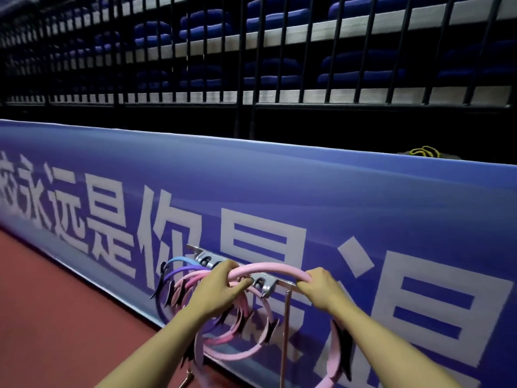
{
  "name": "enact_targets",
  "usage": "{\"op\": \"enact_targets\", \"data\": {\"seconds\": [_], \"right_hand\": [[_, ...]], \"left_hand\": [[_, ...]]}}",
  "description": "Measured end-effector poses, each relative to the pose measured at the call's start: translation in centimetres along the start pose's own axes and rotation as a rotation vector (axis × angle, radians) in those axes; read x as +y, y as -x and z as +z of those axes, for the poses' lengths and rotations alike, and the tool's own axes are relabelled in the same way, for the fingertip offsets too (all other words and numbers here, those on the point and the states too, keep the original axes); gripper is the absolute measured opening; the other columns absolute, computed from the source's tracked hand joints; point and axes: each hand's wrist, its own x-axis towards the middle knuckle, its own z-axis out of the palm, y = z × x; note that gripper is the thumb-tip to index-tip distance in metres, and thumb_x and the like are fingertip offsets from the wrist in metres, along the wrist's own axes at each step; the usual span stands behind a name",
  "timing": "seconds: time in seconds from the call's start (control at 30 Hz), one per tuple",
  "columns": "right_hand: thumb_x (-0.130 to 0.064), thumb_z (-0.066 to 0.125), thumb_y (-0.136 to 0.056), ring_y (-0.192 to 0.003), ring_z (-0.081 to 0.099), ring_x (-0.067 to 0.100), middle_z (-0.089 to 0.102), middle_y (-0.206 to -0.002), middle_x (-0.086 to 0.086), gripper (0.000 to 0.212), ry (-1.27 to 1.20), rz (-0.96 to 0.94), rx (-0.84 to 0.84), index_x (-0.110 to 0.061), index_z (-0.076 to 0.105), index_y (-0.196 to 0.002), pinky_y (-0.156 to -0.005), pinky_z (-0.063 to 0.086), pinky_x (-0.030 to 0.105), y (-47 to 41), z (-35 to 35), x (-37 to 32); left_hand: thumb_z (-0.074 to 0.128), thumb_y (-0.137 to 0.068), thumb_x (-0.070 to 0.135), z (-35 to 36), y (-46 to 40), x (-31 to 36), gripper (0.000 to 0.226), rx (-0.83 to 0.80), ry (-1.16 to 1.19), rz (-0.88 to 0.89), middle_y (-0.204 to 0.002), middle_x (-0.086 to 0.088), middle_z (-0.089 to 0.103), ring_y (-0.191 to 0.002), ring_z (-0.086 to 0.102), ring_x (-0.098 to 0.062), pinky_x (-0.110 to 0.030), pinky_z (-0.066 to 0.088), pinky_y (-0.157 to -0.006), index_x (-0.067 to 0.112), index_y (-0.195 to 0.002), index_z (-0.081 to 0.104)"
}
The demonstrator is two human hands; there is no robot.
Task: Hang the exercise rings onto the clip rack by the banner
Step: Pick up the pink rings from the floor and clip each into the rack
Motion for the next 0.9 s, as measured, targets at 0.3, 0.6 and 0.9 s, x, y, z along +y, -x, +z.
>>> {"op": "enact_targets", "data": {"seconds": [0.3,0.6,0.9], "right_hand": [[-0.026,0.064,-0.084,-0.055,0.054,0.009,0.058,-0.061,-0.007,0.023,0.122,-0.092,-0.122,-0.028,0.057,-0.063,-0.049,0.036,0.022,-0.8,3.8,-7.9],[-0.051,0.075,-0.079,-0.075,0.064,0.006,0.068,-0.082,-0.011,0.022,0.114,-0.245,-0.356,-0.033,0.066,-0.089,-0.065,0.051,0.024,-7.8,4.0,-5.8],[-0.043,0.075,-0.084,-0.091,0.062,0.006,0.070,-0.105,-0.011,0.033,0.171,-0.352,-0.382,-0.027,0.071,-0.113,-0.079,0.052,0.022,-16.2,6.0,-2.7]], "left_hand": [[0.058,-0.092,0.056,-2.8,-0.5,-4.8,0.031,-0.013,0.052,0.219,-0.110,0.022,0.057,-0.098,0.057,0.003,-0.022,0.051,-0.085,0.040,-0.119,0.058],[0.056,-0.096,0.049,1.1,-5.8,-7.3,0.026,-0.103,0.040,0.191,-0.108,0.016,0.057,-0.093,0.056,0.003,-0.014,0.045,-0.079,0.034,-0.116,0.064],[0.055,-0.095,0.052,7.8,-14.1,-8.9,0.030,-0.257,-0.106,0.196,-0.096,0.005,0.062,-0.086,0.058,-0.011,-0.031,0.048,-0.076,0.032,-0.111,0.071]]}}
